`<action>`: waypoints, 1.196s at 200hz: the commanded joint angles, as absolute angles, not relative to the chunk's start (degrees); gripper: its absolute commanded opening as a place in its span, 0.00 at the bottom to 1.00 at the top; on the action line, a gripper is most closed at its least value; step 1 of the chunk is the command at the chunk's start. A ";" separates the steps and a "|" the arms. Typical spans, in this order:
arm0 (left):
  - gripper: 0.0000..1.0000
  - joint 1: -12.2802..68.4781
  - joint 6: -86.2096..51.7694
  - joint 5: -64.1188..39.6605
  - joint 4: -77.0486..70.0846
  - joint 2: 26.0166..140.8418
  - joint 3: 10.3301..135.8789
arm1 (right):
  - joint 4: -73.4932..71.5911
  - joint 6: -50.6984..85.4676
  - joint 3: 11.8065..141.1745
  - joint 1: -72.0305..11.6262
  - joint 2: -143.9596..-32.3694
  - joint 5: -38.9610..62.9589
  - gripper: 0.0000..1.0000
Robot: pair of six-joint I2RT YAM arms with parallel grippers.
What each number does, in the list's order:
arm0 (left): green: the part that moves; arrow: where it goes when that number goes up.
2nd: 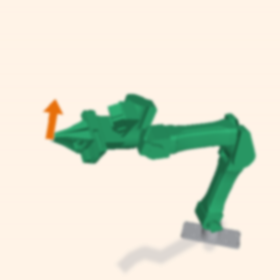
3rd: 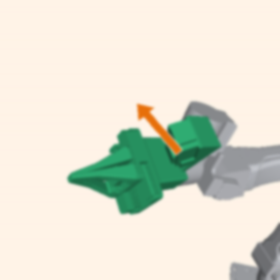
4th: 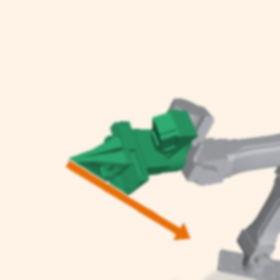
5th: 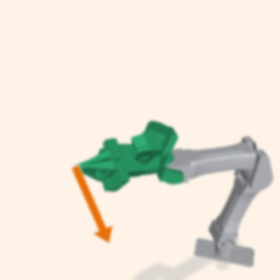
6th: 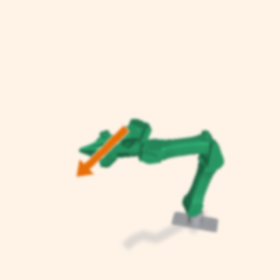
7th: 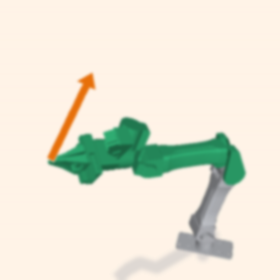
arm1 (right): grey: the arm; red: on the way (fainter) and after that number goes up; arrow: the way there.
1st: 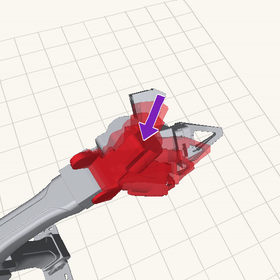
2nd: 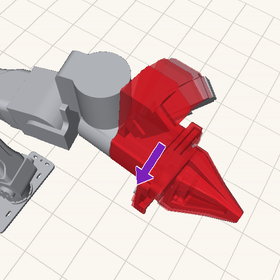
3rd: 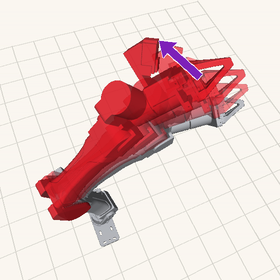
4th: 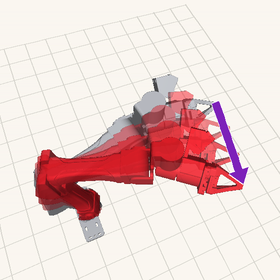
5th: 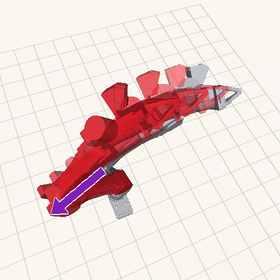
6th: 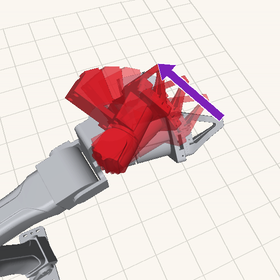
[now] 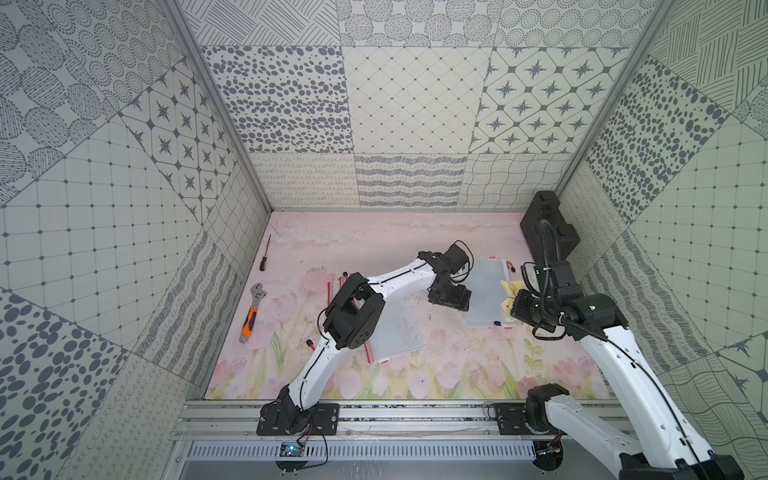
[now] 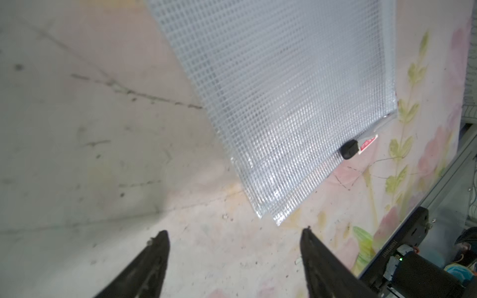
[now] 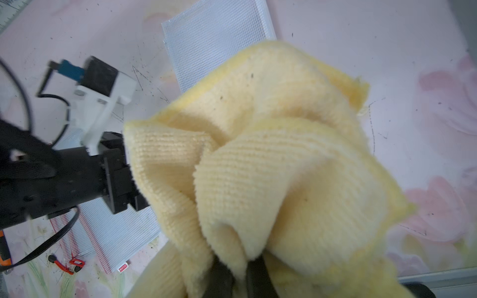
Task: Wipe the document bag
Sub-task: Place the document bag, then move the document bag to the center of the board.
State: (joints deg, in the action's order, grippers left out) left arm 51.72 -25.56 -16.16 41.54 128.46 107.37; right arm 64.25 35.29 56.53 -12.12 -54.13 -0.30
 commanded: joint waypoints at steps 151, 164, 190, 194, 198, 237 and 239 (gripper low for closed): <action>0.58 25.34 -35.07 -12.47 24.22 71.21 38.73 | 37.91 36.66 58.16 -30.30 -79.24 12.38 0.00; 0.58 25.07 -34.97 -12.71 22.90 72.72 38.12 | 37.02 36.98 58.36 -30.58 -81.00 12.71 0.00; 0.57 24.18 -34.65 -13.82 20.32 77.14 37.35 | 38.17 36.59 60.35 -31.86 -84.86 13.34 0.00; 0.56 24.17 -34.65 -14.00 19.67 77.71 37.27 | 38.43 36.52 60.65 -32.23 -85.19 13.05 0.00; 0.56 24.12 -34.75 -14.19 19.18 78.10 37.22 | 38.66 36.48 60.96 -32.65 -85.54 12.68 0.00; 0.54 24.06 -36.51 -16.36 14.64 79.94 36.92 | 38.51 37.33 61.14 -34.21 -87.54 11.92 0.00; 0.53 24.08 -36.48 -16.48 14.56 80.08 36.92 | 38.35 37.46 61.10 -34.30 -87.78 12.05 0.00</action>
